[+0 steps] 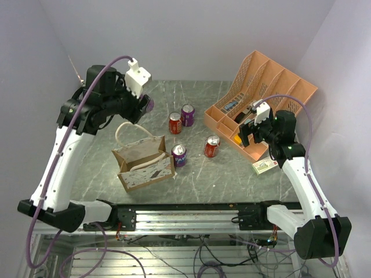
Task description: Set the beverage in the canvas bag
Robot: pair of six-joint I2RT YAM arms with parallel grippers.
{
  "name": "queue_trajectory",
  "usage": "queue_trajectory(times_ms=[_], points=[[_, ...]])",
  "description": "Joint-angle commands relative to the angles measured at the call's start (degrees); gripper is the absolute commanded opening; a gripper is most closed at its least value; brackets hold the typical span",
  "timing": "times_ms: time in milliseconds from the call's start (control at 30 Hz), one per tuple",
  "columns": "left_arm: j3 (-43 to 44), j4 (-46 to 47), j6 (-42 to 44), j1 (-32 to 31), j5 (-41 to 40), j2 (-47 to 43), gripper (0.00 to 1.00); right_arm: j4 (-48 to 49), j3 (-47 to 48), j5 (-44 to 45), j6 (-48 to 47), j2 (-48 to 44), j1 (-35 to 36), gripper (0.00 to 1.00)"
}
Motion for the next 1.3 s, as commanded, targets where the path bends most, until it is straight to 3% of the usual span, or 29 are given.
queue_trajectory(times_ms=[0,233,433,667,867,967,1167,1267], points=[[0.5,-4.7,1.3,-1.4,9.1,-4.4,0.07,-0.6,-0.2,-0.4,-0.5,-0.4,0.5,1.0],[-8.4,-12.4,9.4,-1.6,11.5,-11.8,0.07,-0.6,-0.3,-4.1,-0.9,-1.5,0.9,1.0],[-13.9,-18.0,13.9,-1.7,12.0,-11.3,0.07,-1.0,-0.5,-5.7,-1.6,-2.0,0.8,1.0],[-20.1,-14.7,16.3,-2.1,10.0,-9.5,0.07,0.2,0.3,-9.1,-0.9,-1.1,1.5,1.0],[-24.7,-10.2,18.0,-2.2,10.7,-7.3,0.07,2.0,5.2,-14.3,-1.8,3.1,9.3,1.0],[-26.5,-8.2,18.0,-2.4,11.1,-6.1,0.07,4.1,7.7,-21.0,-0.2,6.7,11.7,1.0],[-31.3,-2.1,18.5,-2.7,12.2,-5.8,0.07,14.8,5.6,-27.8,1.1,11.7,19.1,1.0],[-33.4,0.9,18.3,-3.0,12.3,-5.8,0.07,14.4,5.9,-28.4,-2.5,14.0,23.3,1.0]])
